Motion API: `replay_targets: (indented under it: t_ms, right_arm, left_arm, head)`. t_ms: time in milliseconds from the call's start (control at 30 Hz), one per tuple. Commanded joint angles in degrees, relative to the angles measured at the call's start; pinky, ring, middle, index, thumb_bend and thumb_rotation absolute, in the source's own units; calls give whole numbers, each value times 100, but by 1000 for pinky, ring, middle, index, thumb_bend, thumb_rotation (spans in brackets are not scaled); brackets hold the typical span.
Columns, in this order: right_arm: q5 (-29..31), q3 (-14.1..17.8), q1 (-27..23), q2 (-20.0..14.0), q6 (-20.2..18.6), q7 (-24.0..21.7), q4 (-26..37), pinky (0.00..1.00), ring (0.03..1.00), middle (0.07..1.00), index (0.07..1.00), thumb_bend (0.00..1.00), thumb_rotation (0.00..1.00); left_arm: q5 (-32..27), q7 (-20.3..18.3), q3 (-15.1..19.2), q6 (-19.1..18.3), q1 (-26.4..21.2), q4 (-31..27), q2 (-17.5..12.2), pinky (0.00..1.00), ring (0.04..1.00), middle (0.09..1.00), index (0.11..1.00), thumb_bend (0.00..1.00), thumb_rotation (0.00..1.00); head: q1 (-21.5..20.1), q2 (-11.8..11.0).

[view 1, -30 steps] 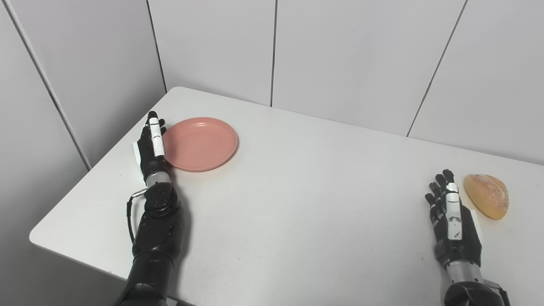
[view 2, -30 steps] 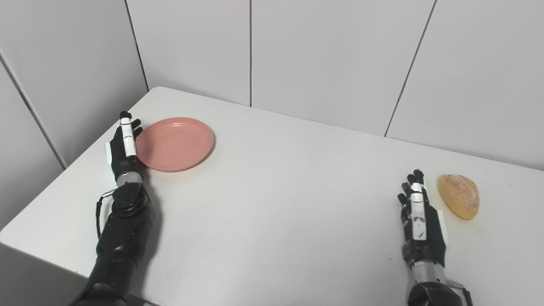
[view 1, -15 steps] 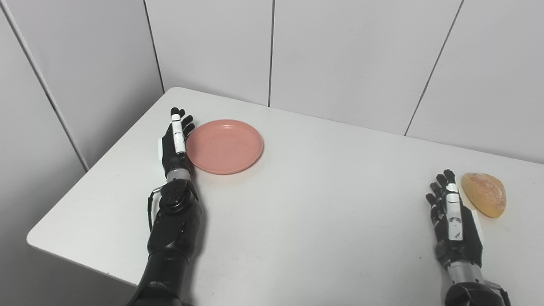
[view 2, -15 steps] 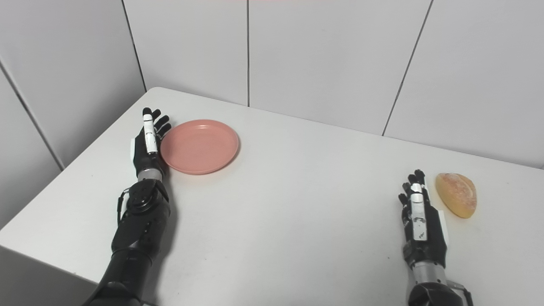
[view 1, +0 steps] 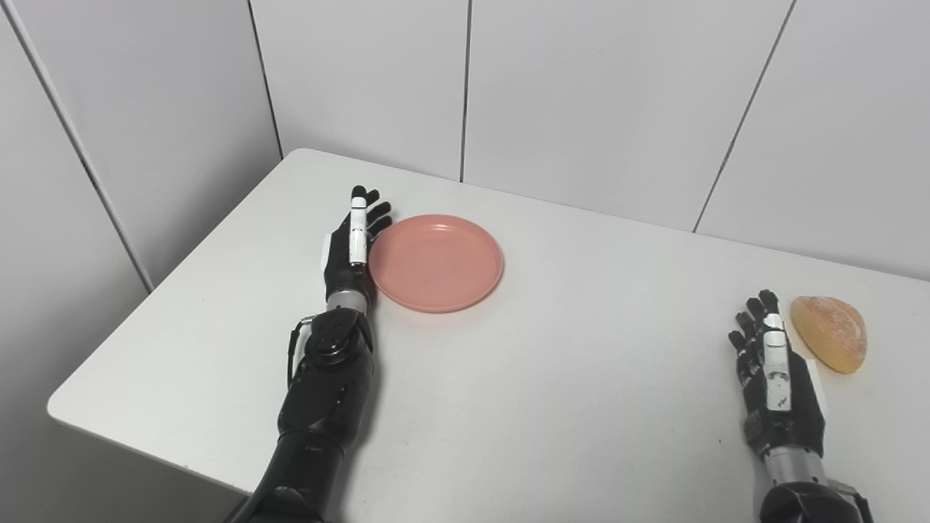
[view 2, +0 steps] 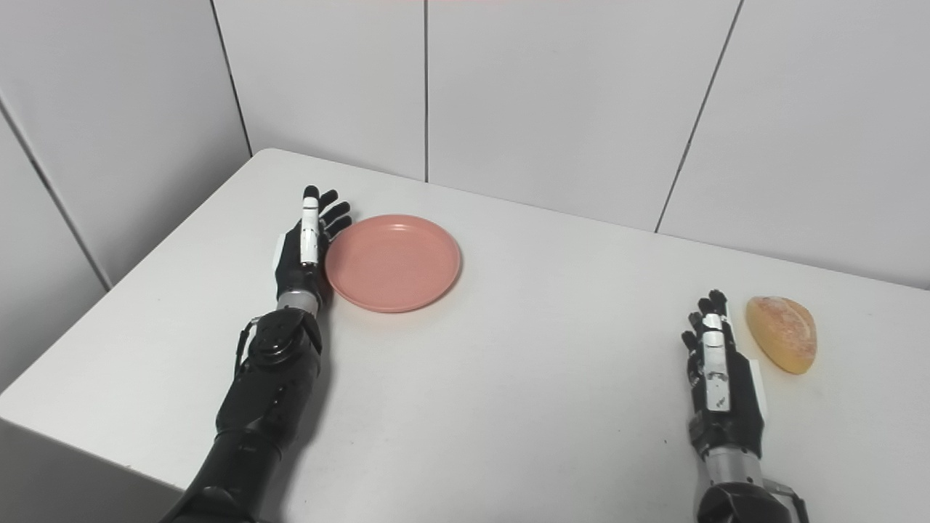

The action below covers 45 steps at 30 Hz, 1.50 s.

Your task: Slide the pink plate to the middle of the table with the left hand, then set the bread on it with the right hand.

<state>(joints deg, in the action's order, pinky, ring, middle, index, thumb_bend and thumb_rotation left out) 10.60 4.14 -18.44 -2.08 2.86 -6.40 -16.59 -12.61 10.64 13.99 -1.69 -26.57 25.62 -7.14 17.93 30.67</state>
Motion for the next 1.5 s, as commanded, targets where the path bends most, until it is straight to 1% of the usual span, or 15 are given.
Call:
replay_targets:
  t_ms: [0, 100, 267, 367, 500, 600, 833, 867, 967, 1000, 1033, 1067, 1233, 1267, 1467]
  right_arm:
    - [25, 15, -120, 16, 44, 8, 136, 1000, 1000, 1000, 1000, 765, 902]
    - [53, 19, -138, 26, 9, 5, 113, 1000, 1000, 1000, 1000, 780, 895]
    - [-8, -14, -146, -2, 5, 11, 110, 1000, 1000, 1000, 1000, 794, 902]
    - [-42, -19, -154, -5, -20, 41, 101, 1000, 1000, 1000, 1000, 800, 905]
    - [-17, 8, -163, 21, -22, 85, 103, 1000, 1000, 1000, 1000, 807, 890]
    - [-11, -6, -159, 18, -40, 86, 133, 1000, 1000, 1000, 1000, 804, 894]
    - [-101, -26, -162, 101, 77, 201, 171, 1000, 1000, 1000, 1000, 743, 908]
    - [-108, -28, -161, 128, 81, 229, 183, 1000, 1000, 1000, 1000, 740, 909]
    - [-172, -46, -158, 195, 76, 314, 220, 1000, 998, 1000, 1000, 723, 920]
    - [-199, -54, -154, 222, 37, 345, 249, 1000, 997, 1000, 1000, 722, 922]
    - [-217, -60, -152, 240, 8, 367, 270, 1000, 997, 1000, 1000, 724, 924]
    - [-226, -68, -149, 268, -26, 392, 306, 1000, 996, 1000, 1000, 724, 925]
    - [-327, -149, -155, 332, -11, 424, 350, 1000, 999, 999, 1000, 689, 940]
    - [-347, -176, -157, 327, 0, 411, 353, 1000, 1000, 1000, 1000, 687, 951]
    - [-393, -270, -177, 359, -100, 408, 386, 1000, 1000, 1000, 1000, 689, 967]
  left_arm:
    - [51, -71, -69, -62, -94, -133, 47, 812, 831, 814, 802, 607, 1000]
    - [152, -22, -152, -151, -98, -203, 104, 826, 819, 806, 800, 612, 1000]
    - [205, -106, -262, -367, -91, -342, 145, 831, 832, 818, 805, 591, 1000]
    - [145, -188, -304, -381, -78, -397, 186, 820, 829, 819, 807, 582, 1000]
    - [257, -282, -468, -319, -79, -361, 187, 823, 843, 832, 818, 564, 1000]
    - [208, -350, -528, -352, -71, -397, 247, 831, 857, 847, 831, 575, 1000]
    - [274, -410, -739, -349, -47, -492, 376, 843, 846, 831, 819, 578, 1000]
    - [302, -468, -798, -331, -43, -472, 376, 842, 844, 830, 818, 577, 1000]
    - [390, -605, -950, -353, -7, -457, 378, 848, 853, 843, 832, 608, 1000]
    - [403, -620, -993, -398, 18, -491, 400, 849, 855, 845, 834, 613, 1000]
    - [409, -629, -1020, -429, 35, -516, 417, 842, 852, 841, 831, 596, 1000]
    - [427, -637, -1051, -434, 54, -532, 451, 839, 852, 840, 830, 590, 1000]
    - [379, -769, -1096, -425, 118, -562, 549, 851, 850, 831, 826, 582, 1000]
    - [362, -807, -1103, -420, 134, -570, 567, 859, 853, 834, 829, 581, 1000]
    - [358, -981, -1155, -486, 264, -678, 638, 878, 864, 849, 843, 568, 1000]
  head:
    - [8, 8]
    - [0, 27]
    - [-50, 68]
    - [-81, 78]
    - [-132, 108]
    - [-188, 124]
    - [-599, 239]
    - [-723, 277]
    - [-871, 297]
    - [-1000, 323]
    - [-1000, 323]
    - [-1115, 345]
    - [-1428, 390]
    - [-1428, 390]
    - [-1827, 415]
